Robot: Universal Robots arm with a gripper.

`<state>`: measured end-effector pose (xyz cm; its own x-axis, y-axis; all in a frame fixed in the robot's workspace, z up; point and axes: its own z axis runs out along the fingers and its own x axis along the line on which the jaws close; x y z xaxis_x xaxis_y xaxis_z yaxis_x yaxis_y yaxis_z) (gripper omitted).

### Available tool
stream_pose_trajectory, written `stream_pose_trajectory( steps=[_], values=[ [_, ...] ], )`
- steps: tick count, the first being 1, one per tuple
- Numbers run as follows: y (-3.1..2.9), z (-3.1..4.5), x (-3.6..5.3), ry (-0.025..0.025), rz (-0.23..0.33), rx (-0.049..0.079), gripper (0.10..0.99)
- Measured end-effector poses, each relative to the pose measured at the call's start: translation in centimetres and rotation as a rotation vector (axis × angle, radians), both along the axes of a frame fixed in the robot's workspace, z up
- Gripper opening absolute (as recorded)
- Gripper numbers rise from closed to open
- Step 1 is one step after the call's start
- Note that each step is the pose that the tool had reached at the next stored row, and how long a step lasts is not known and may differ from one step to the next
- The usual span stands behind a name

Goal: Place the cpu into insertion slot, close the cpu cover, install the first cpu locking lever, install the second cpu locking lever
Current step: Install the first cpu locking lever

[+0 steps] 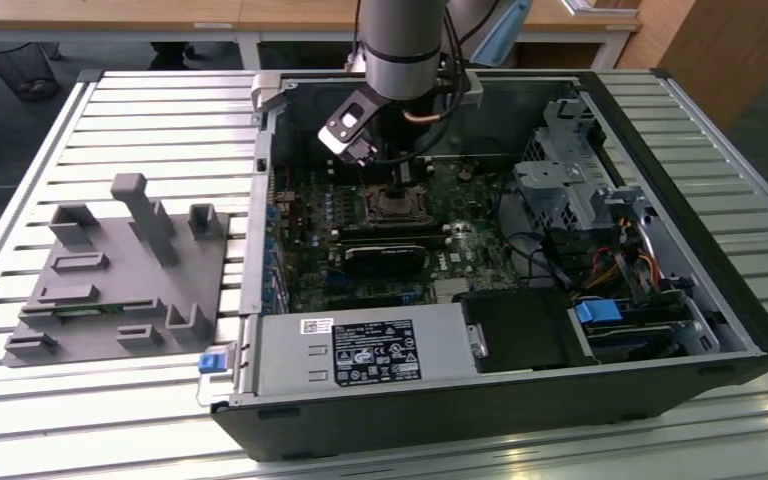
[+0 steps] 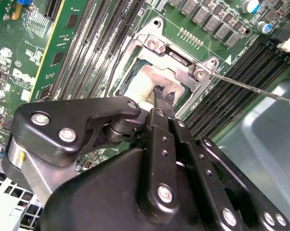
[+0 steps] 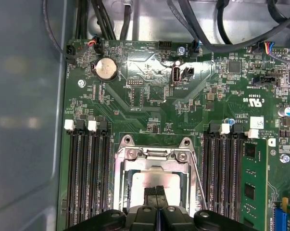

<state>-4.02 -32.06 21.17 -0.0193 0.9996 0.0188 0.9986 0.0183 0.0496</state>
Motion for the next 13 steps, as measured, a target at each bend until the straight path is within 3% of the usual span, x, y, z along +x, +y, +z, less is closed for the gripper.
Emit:
stream_pose_trajectory(
  steps=[13],
  values=[
    [0.0,0.71,0.0,-0.0001,0.0,0.0,0.106]
  ],
)
